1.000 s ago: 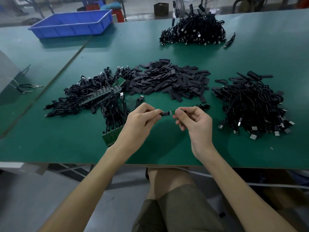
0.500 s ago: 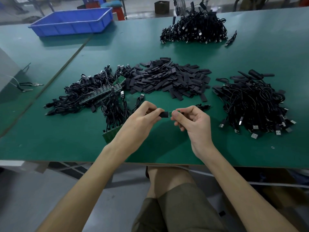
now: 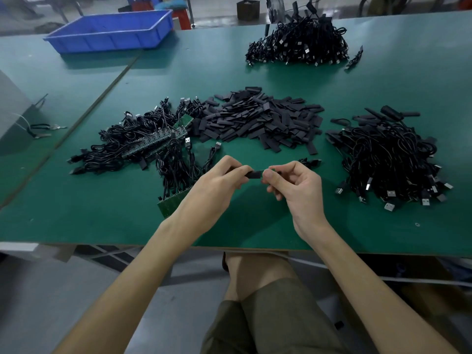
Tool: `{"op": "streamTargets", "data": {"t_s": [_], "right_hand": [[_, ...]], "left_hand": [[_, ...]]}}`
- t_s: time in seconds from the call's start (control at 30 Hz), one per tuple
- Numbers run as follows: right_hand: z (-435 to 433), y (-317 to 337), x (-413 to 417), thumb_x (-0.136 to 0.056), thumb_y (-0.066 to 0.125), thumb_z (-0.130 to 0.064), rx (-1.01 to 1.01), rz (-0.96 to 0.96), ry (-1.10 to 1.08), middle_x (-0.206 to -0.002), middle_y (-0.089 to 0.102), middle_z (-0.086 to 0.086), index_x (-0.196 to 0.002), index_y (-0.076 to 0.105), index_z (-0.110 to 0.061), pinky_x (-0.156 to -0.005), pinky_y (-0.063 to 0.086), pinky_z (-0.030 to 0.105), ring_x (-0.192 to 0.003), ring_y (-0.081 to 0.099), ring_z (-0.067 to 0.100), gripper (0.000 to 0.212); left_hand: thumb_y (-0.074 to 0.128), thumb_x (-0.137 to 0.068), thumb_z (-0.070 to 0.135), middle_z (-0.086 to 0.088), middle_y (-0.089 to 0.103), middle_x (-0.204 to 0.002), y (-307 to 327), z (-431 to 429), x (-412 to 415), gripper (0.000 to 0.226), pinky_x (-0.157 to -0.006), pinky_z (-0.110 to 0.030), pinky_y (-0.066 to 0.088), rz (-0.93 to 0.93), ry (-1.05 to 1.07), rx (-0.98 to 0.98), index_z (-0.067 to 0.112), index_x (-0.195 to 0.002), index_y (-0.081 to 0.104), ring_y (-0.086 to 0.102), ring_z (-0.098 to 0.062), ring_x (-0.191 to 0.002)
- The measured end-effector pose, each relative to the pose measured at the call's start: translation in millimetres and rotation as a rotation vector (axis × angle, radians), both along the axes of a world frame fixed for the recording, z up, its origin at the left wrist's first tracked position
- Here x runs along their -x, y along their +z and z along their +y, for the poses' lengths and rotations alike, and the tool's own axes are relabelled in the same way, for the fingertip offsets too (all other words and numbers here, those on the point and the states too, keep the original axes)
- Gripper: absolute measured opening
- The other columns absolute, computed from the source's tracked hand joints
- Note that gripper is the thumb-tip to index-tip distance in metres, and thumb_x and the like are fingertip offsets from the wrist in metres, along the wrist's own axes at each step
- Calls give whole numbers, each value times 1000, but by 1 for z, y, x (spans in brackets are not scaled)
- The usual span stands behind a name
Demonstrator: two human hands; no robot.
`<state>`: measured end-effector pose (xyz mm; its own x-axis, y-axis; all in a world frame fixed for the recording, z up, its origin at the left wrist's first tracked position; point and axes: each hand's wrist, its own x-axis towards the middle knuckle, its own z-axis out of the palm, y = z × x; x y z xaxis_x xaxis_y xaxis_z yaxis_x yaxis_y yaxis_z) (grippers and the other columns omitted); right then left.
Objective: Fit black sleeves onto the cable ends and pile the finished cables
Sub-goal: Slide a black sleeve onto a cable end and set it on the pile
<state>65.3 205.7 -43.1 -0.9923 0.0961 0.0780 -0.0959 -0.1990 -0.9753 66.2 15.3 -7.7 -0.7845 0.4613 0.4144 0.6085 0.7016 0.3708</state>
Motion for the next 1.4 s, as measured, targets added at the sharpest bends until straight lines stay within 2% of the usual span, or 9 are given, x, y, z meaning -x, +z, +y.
{"op": "streamTargets", "data": {"t_s": [0.27,0.4,0.5,0.67,0.87,1.0,1.17,1.3,1.4], "right_hand": [[-1,-1,1,-74,86,-38,-90,39,71,-78,76,4,-88,71,-16,-56,48,19,-66,68,12,30],[1,-3,2,-94,75,-27,-69,59,114,-86,79,4,-97,78,-18,-58,48,20,-70,68,12,10],[1,-2,2,-99,69,-22,-71,69,124,-89,80,6,-102,79,-21,-58,48,20,-71,69,12,11],[0,3,1,-90,75,-33,-66,68,173,-84,79,5,-95,80,-27,-59,47,17,-69,67,10,10],[2,2,1,-83,79,-36,-56,42,202,-82,79,5,-91,79,-27,-61,48,17,-68,68,11,12],[2,0,2,-82,79,-35,-47,40,202,-81,78,8,-87,71,-19,-61,49,21,-66,67,14,19],[1,-1,1,-85,77,-31,-44,47,207,-77,77,7,-85,70,-14,-57,47,18,-60,63,13,19],[-2,0,-2,-85,77,-32,-60,82,145,-72,73,3,-87,69,-13,-56,46,18,-57,58,9,21],[-2,0,-3,-88,80,-32,-215,147,40,-81,66,0,-96,73,-21,-67,48,25,-72,57,9,15]], "left_hand": [[57,-103,19,-9,56,-106,-1,7,-6,31,-76,-43,52,-21,47,-26,5,-129,64,60,-28,-84],[58,-102,18,-11,58,-105,-1,8,-5,33,-75,-42,53,24,74,35,0,-129,63,61,-27,-83],[59,-101,16,-12,61,-107,-1,2,0,33,-76,-43,54,42,103,72,-1,-129,63,63,-27,-88],[51,-102,19,-6,58,-102,-5,-2,1,27,-75,-40,54,71,43,172,4,-121,63,59,-22,-94],[61,-101,12,-3,52,-101,-8,-5,2,18,-72,-34,50,120,-7,216,7,-118,60,53,-20,-94],[57,-102,14,-5,53,-102,-5,-4,2,18,-73,-35,49,180,-22,237,5,-118,60,52,-21,-94],[54,-103,13,-9,57,-99,3,-3,0,19,-75,-32,44,221,-51,270,1,-115,63,54,-26,-93],[63,-94,-3,-6,57,-95,10,-5,-1,17,-67,-33,46,135,-50,334,3,-110,64,58,-26,-90],[55,-87,-13,11,45,-92,13,-2,2,33,-62,-28,34,-11,23,311,9,-111,61,51,-17,-81]]}}
